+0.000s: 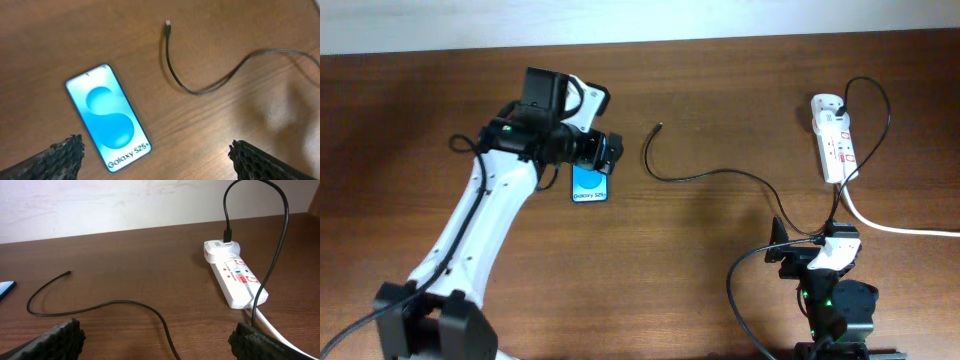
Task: Plug charger to phone and switch on socket
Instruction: 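Reach the left gripper over the blue phone and grasp it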
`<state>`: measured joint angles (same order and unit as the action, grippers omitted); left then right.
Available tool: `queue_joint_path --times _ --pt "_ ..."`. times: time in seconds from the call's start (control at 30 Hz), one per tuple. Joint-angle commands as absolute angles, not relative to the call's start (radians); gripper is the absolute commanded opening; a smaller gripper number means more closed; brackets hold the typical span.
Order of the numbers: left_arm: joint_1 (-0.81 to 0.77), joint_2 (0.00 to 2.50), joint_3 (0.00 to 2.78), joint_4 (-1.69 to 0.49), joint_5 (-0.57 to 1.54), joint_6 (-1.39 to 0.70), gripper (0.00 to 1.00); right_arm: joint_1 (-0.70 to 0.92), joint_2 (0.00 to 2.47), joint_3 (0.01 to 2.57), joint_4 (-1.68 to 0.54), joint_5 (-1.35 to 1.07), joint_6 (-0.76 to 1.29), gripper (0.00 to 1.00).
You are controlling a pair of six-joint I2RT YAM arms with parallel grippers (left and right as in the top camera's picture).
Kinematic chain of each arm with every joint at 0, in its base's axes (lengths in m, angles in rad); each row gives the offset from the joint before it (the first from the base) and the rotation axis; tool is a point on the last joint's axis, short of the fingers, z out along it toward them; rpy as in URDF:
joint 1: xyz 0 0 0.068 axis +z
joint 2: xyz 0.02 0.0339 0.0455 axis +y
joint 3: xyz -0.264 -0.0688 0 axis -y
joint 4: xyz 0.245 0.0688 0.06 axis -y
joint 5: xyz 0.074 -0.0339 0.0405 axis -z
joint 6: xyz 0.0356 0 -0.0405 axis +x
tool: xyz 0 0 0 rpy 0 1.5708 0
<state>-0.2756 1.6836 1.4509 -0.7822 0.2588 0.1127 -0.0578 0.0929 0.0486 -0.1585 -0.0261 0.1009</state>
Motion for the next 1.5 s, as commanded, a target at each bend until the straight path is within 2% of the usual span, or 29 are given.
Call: queue_joint_path --times 0.0,0.07,0.17,0.23,0.3,0.33,0.5,0.73,1.33,1.43,1.47 --pt "-0.294 1.730 1.466 -0.780 0.278 0.126 0.99 -0.052 0.088 0.049 -0.173 -0.021 0.102 0.99" --pt "-0.295 1.758 1.465 -0.788 0.279 0.118 0.99 -0.052 0.088 0.049 -0.173 -0.021 0.103 0.98" --pt "-0.295 1.779 1.532 -0.815 0.096 -0.059 1.00 -0.052 0.088 0.049 -0.173 -0.021 0.102 0.98" --pt "-0.297 1.850 1.739 -0.934 0.023 -0.086 1.00 -0.052 0.088 0.049 -0.173 -0.021 0.102 0.98" --pt "-0.305 2.044 2.066 -1.192 -0.031 -0.096 0.99 -0.052 0.088 0.049 -0.173 -0.021 0.102 0.98" --pt "-0.304 2.104 2.103 -1.222 -0.033 -0.135 0.99 -0.052 0.088 0.049 -0.173 -0.021 0.102 0.98" --pt "-0.304 2.237 2.057 -1.239 -0.044 -0.302 0.99 -0.052 0.088 0.049 -0.173 -0.021 0.103 0.98" --pt "-0.304 2.369 2.052 -1.230 -0.049 -0.382 1.00 -0.052 0.088 0.049 -0.173 -0.021 0.102 0.98" --pt "-0.288 2.441 1.975 -1.205 -0.041 -0.294 1.00 -0.052 0.088 0.049 -0.173 -0.021 0.102 0.98" --pt "-0.288 2.441 1.964 -1.184 -0.041 -0.294 0.90 -0.052 0.088 0.049 -0.173 -0.021 0.102 0.98" --pt "-0.288 2.441 1.964 -1.180 -0.041 -0.294 0.78 -0.052 0.088 0.049 -0.173 -0.021 0.102 0.98"
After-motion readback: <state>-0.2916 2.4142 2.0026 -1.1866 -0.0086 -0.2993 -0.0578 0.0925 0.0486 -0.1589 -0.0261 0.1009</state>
